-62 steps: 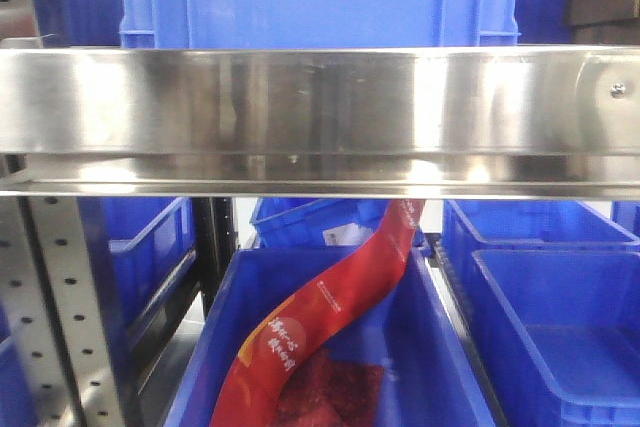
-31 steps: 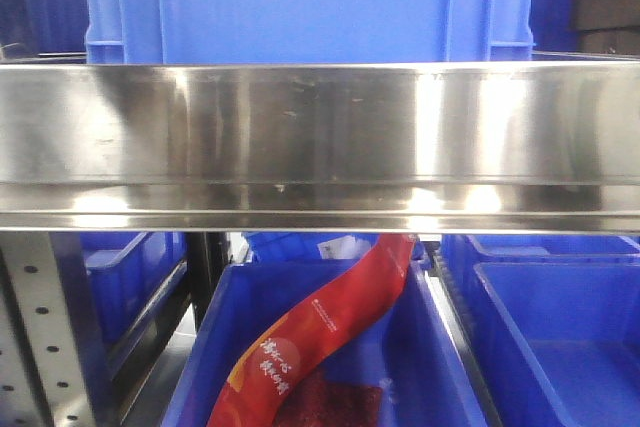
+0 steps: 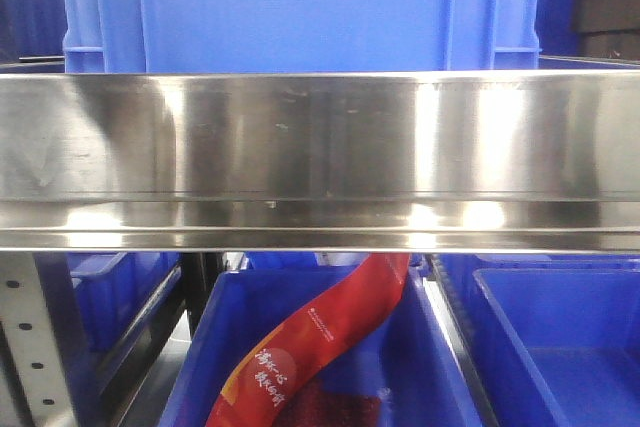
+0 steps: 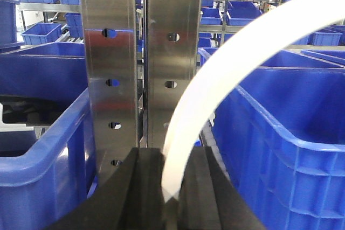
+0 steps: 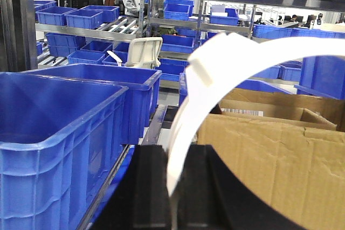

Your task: Grab PVC pipe and place in blue bin

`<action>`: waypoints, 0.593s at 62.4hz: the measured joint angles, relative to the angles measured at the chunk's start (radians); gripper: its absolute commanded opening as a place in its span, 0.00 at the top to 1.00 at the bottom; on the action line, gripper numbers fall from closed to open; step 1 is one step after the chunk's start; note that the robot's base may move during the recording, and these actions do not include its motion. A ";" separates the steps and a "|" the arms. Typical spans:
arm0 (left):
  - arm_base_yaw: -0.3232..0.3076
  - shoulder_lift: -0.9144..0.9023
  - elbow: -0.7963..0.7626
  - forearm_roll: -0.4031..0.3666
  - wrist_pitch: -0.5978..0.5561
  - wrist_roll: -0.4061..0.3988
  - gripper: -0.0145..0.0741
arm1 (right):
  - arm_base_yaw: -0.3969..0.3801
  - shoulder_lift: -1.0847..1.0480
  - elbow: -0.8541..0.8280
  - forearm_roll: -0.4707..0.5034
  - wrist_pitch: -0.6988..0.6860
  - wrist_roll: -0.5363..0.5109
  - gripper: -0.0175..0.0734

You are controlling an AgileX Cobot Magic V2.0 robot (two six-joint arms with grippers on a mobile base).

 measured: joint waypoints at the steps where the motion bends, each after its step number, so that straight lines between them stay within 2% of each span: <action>1: 0.000 0.000 0.000 0.000 0.000 0.000 0.96 | 0.000 0.000 0.000 0.000 0.000 0.000 0.96; 37: 0.000 0.000 0.000 0.000 0.000 0.000 0.96 | 0.000 0.000 0.000 0.000 0.000 0.000 0.96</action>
